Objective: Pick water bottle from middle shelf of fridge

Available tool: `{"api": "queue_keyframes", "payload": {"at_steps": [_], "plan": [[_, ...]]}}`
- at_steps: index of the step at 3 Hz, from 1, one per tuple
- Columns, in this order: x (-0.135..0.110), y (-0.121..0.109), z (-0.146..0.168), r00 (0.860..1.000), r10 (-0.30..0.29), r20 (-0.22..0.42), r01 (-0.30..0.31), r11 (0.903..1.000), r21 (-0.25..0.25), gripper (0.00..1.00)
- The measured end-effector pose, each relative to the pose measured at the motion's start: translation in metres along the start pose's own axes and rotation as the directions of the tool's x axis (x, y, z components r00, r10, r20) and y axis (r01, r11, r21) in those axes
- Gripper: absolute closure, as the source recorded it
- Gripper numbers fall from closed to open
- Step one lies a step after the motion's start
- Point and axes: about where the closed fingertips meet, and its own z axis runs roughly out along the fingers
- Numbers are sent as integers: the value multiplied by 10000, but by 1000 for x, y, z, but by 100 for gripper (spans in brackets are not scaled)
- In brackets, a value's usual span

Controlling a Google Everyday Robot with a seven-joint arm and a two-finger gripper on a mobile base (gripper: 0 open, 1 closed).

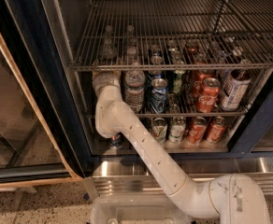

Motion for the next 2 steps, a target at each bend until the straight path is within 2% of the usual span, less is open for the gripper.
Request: {"api": "queue_keyframes", "payload": {"at_steps": [2], "plan": [[4,-3,11,9997,-64,-247,65,10000,39,21]]}}
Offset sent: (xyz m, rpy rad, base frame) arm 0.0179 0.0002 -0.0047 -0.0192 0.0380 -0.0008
